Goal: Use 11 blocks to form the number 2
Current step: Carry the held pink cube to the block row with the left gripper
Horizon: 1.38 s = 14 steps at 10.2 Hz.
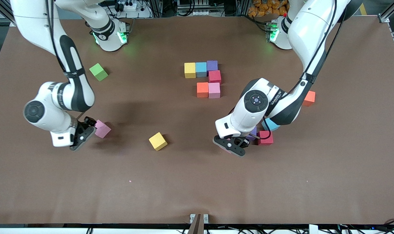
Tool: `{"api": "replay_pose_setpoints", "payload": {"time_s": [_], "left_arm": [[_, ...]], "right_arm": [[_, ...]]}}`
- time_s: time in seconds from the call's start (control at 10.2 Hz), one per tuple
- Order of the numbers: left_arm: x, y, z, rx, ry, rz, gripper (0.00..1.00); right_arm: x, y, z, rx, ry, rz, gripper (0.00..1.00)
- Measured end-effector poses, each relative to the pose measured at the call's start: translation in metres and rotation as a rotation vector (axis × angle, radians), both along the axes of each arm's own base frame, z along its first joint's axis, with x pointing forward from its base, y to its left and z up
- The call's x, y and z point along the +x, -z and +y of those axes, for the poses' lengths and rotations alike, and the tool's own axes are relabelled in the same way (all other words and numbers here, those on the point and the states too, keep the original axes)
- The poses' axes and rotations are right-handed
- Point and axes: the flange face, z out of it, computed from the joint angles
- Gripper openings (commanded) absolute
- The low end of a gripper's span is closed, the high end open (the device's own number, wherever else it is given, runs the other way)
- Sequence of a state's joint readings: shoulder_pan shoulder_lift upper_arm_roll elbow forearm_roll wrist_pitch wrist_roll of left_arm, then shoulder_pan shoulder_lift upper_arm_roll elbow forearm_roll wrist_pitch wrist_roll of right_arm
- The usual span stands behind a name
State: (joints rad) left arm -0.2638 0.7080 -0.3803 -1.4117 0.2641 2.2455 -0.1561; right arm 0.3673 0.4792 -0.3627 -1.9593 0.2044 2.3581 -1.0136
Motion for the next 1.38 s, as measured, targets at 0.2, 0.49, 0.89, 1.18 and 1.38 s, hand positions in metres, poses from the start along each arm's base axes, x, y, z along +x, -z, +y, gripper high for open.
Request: {"api": "replay_pose_setpoints", "payload": {"time_s": [0.2, 0.49, 0.89, 1.18, 1.38], "left_arm": [[-0.009, -0.002, -0.014, -0.001, 0.009, 0.005, 0.20], [-0.021, -0.019, -0.032, -0.019, 0.008, -0.004, 0.20], [-0.043, -0.045, -0.055, -0.014, 0.042, -0.006, 0.19], [-0.069, -0.047, -0.084, -0.001, 0.095, 0.005, 0.20], [-0.088, -0.049, -0.103, 0.013, 0.132, 0.014, 0.22]], "right_arm": [[-0.006, 0.013, 0.008, 0.030, 0.023, 0.022, 1.00], [-0.017, 0.027, 0.009, 0.037, 0.037, 0.014, 1.00], [-0.022, 0.031, 0.005, 0.038, 0.046, 0.021, 1.00], [-0.020, 0.011, -0.007, 0.062, 0.067, 0.054, 1.00], [-0.020, 0.006, -0.019, 0.070, 0.074, 0.062, 1.00]]}}
